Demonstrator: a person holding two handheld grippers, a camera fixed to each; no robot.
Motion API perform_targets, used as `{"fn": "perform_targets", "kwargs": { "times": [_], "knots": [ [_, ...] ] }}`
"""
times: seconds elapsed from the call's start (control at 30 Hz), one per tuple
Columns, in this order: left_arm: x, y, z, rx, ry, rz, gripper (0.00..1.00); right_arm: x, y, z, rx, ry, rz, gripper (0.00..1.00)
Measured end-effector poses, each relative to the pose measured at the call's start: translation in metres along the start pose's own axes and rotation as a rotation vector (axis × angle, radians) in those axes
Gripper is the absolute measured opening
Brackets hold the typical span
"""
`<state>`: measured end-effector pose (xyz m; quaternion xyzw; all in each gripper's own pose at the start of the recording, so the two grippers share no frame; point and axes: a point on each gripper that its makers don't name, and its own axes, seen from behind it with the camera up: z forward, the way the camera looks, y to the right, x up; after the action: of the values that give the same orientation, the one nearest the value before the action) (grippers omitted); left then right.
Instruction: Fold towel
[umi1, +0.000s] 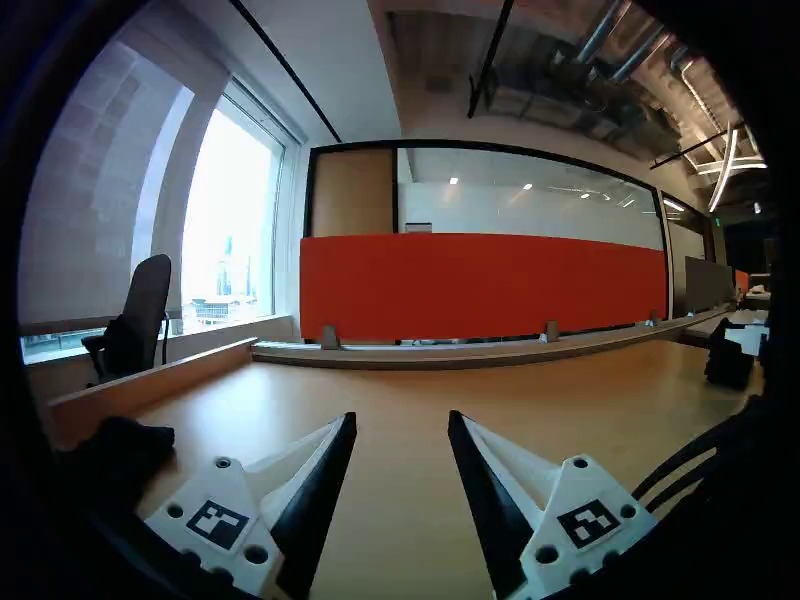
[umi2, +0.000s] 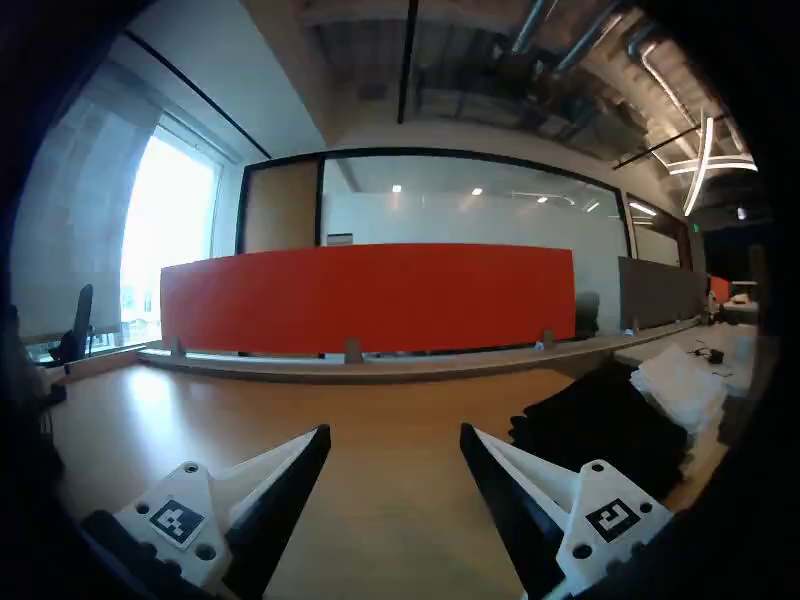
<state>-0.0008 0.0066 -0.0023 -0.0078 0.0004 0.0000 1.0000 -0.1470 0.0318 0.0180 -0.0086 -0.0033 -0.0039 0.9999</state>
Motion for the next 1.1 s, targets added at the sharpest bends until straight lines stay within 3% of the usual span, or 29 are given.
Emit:
{"fn": "perform_targets", "kwargs": {
  "times": [1.1],
  "knots": [
    [0.000, 0.000, 0.000, 0.000, 0.000, 0.000, 0.67, -0.005, -0.015, -0.003, 0.013, 0.020, -0.030, 1.00]
  ]
}}
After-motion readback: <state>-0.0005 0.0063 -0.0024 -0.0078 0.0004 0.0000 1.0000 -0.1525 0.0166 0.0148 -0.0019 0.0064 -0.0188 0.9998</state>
